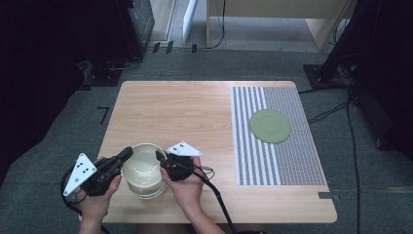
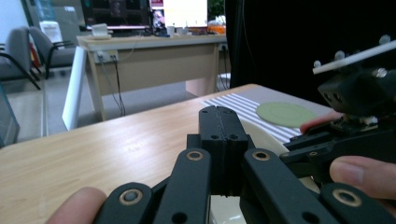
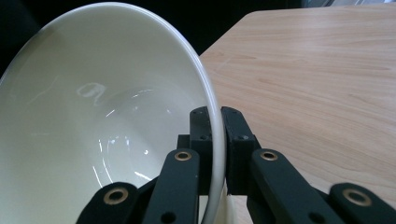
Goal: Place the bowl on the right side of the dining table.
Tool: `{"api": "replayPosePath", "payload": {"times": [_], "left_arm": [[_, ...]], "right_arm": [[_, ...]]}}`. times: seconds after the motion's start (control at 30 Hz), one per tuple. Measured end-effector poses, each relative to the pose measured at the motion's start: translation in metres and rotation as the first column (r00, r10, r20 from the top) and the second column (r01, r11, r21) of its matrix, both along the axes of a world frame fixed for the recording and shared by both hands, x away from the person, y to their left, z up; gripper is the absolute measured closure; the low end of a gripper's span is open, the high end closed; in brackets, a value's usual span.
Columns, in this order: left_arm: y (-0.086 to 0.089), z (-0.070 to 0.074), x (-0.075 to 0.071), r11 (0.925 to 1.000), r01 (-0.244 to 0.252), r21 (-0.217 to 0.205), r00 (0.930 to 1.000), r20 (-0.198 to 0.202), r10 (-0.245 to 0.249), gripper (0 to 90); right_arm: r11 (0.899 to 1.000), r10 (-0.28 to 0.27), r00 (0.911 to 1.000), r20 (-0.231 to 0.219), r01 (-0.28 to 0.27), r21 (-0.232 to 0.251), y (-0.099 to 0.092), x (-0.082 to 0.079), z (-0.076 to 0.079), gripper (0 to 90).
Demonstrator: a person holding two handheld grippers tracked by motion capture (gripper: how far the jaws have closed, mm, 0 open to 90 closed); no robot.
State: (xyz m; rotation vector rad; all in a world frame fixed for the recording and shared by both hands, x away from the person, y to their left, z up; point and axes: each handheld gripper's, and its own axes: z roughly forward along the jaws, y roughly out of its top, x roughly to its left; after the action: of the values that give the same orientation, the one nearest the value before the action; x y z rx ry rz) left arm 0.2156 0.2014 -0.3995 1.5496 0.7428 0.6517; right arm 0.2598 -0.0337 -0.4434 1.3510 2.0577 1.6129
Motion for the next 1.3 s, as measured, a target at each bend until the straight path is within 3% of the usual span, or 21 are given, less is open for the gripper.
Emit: {"api": "replayPosePath", "payload": {"times": [0.23, 0.43, 0.57, 0.67, 0.87, 0.9, 0.97, 1.03, 1.3], "left_arm": [[0.017, -0.001, 0.002, 0.9971, -0.056, -0.052, 0.9983, -0.017, 0.055, 90.0], [0.026, -0.005, 0.004, 0.9939, -0.097, -0.052, 0.9949, -0.033, 0.096, 90.0], [0.032, -0.010, 0.008, 0.9880, -0.132, -0.079, 0.9896, -0.067, 0.127, 75.4], [0.034, -0.013, 0.011, 0.9814, -0.174, -0.082, 0.9815, -0.096, 0.166, 60.6], [0.035, -0.019, 0.021, 0.9693, -0.244, -0.032, 0.9541, -0.188, 0.234, 25.9], [0.035, -0.019, 0.021, 0.9693, -0.244, -0.032, 0.9541, -0.188, 0.234, 20.5], [0.035, -0.021, 0.023, 0.9656, -0.260, -0.016, 0.9455, -0.208, 0.251, 15.3], [0.036, -0.026, 0.027, 0.9578, -0.287, -0.002, 0.9307, -0.237, 0.279, 10.1], [0.045, -0.039, 0.034, 0.9409, -0.339, 0.011, 0.8975, -0.297, 0.327, 7.7]], "right_arm": [[1.000, -0.025, 0.9991, 0.034, 0.025, -0.011, -0.013, 0.002, 0.008, 85.0], [0.999, -0.040, 0.9980, 0.050, 0.040, -0.011, -0.022, 0.002, 0.012, 85.0], [0.999, -0.050, 0.9969, 0.061, 0.050, -0.004, -0.029, 0.002, 0.017, 85.0], [0.998, -0.056, 0.9961, 0.067, 0.057, -0.003, -0.033, 0.002, 0.020, 85.0], [0.997, -0.071, 0.9948, 0.073, 0.072, -0.010, -0.041, 0.003, 0.023, 85.0], [0.997, -0.071, 0.9948, 0.073, 0.072, -0.010, -0.041, 0.003, 0.023, 85.0], [0.997, -0.075, 0.9943, 0.075, 0.076, -0.008, -0.045, 0.003, 0.025, 85.0], [0.997, -0.080, 0.9938, 0.078, 0.081, -0.009, -0.048, 0.004, 0.026, 84.9], [0.994, -0.106, 0.9905, 0.089, 0.107, -0.005, -0.062, 0.006, 0.030, 85.0]]}}
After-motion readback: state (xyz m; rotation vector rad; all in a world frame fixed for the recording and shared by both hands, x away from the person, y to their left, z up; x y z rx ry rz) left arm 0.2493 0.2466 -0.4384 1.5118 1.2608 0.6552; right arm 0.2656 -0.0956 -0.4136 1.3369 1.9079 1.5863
